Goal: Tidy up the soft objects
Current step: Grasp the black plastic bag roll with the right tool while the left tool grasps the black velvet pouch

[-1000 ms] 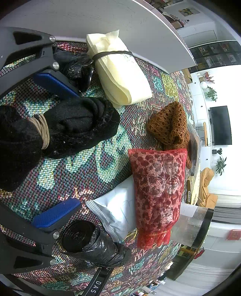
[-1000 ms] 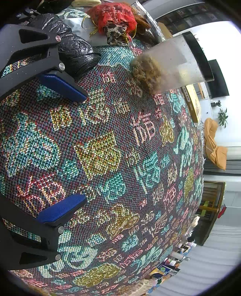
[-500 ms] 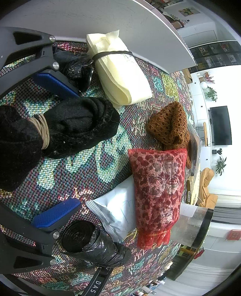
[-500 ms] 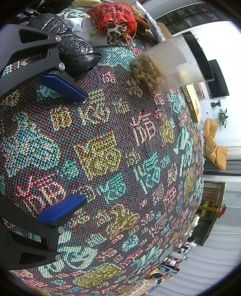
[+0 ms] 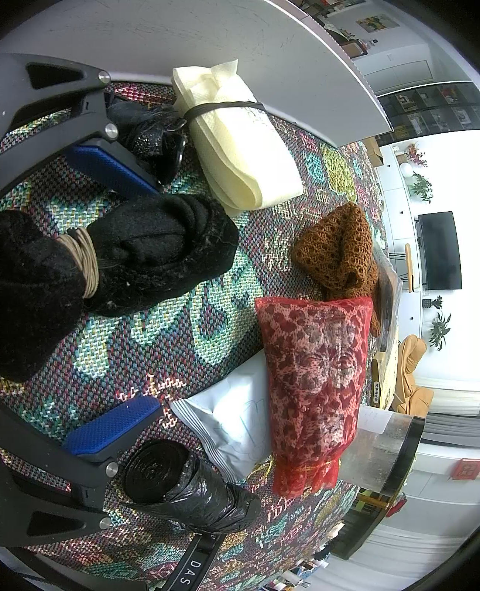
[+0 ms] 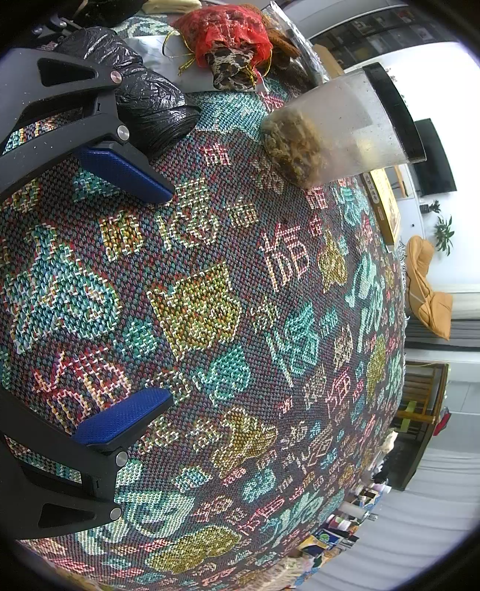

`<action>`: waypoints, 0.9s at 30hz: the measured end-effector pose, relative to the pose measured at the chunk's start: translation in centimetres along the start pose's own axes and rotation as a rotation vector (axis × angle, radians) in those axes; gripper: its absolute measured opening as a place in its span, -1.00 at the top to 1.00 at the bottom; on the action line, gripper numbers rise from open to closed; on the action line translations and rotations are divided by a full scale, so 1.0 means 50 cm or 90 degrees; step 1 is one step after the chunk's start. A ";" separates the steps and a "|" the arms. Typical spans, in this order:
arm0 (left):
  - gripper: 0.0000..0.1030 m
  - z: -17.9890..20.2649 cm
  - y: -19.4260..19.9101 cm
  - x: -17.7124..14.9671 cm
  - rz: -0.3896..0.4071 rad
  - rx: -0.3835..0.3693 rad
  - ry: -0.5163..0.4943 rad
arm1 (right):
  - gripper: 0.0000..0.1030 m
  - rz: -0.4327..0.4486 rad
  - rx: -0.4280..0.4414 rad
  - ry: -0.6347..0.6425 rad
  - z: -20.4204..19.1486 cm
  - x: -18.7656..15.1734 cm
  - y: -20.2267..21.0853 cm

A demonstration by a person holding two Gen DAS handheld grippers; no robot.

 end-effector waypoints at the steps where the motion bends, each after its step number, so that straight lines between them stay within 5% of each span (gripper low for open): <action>1: -1.00 0.000 -0.001 0.000 0.000 0.000 0.000 | -0.96 0.000 0.000 0.000 0.000 0.000 0.001; 11: -1.00 0.000 0.002 -0.003 -0.002 -0.003 -0.001 | -0.96 0.000 0.000 -0.001 0.000 0.000 0.000; 20: -1.00 -0.001 0.069 -0.095 -0.007 -0.055 -0.071 | -0.96 0.000 -0.002 -0.003 -0.001 0.000 0.001; 27: -1.00 0.008 0.073 -0.099 -0.005 -0.051 -0.070 | -0.96 -0.010 0.008 0.002 -0.001 -0.004 0.005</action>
Point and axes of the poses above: each gripper's, at about its wrist camera, not at the fingertips, and y roughly against the way its jaws point, z to its right, x to its top, the point moved 3 cm from there along -y, roughly the way its jaws point, and after that the axes turned 2 degrees about -x, right-handed, at the moved point
